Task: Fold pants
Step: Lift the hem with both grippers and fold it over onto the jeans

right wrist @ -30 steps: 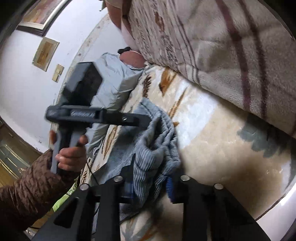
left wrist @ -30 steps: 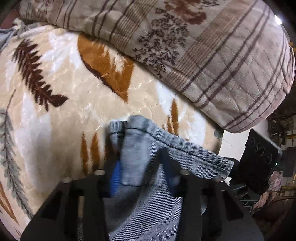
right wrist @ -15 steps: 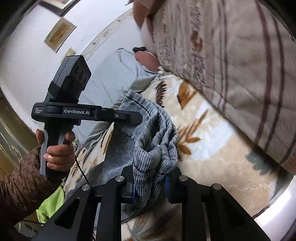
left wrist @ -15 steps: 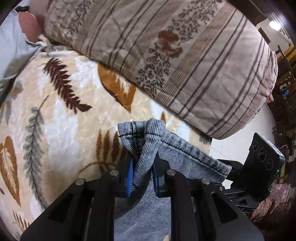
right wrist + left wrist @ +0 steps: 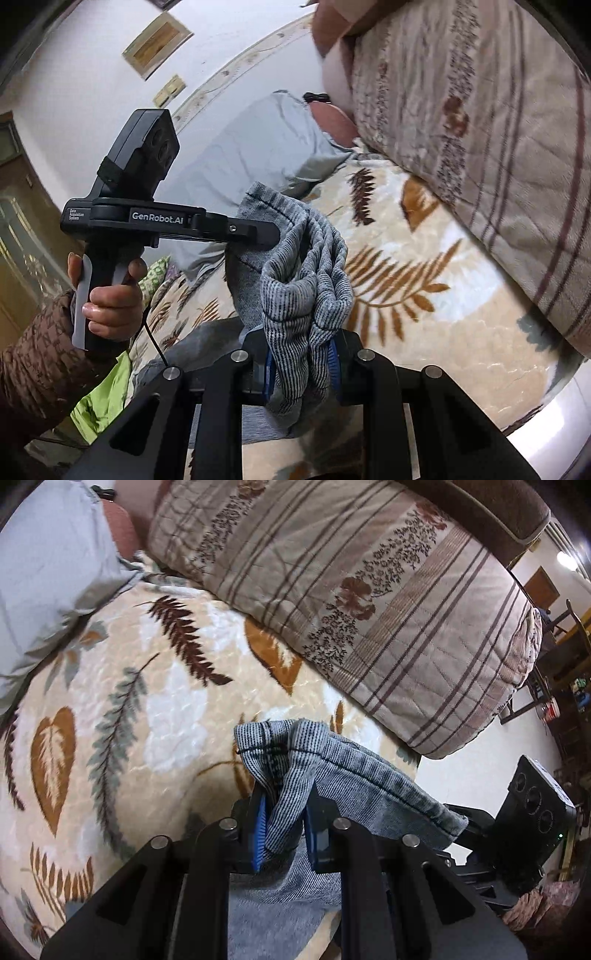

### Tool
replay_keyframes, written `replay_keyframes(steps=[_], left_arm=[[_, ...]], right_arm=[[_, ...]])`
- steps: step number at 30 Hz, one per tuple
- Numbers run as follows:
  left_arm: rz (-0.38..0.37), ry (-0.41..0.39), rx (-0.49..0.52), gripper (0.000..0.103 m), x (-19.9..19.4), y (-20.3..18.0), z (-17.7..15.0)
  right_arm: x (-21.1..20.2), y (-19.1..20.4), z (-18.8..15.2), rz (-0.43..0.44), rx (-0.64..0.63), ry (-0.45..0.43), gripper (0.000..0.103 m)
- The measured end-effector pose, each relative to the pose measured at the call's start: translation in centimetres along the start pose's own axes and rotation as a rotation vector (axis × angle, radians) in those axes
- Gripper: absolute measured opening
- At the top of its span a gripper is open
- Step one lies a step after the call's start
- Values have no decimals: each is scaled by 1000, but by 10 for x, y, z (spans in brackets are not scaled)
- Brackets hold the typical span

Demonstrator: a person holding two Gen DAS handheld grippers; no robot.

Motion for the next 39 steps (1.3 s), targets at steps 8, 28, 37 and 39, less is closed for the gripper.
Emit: replay_keyframes(steps=[8,28,37,39], left_arm=[[28,-29,-51,15,-24,19,-25],[41,-45,-220,15,-50,87,-106],[24,-27,-284,16,-43,118,-139],[24,-23,-295,16,-41,124,-147]], right_arm=[[7,38,-4,23,-65,26,23],[55,127,-47,83,-251,196,25],[84,154,-75,88,-323,289,26],[92,160,-81,88,-341,310,26]])
Point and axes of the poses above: each gripper's, at about its wrist camera, not at the fingertips, and x roughly the way its jaws point, y to its left, z to its top, the point moved 4 cm from there along x, roughly the way its jaws point, and after that the axes turned 1 degree about x, right-handed, at the moved point
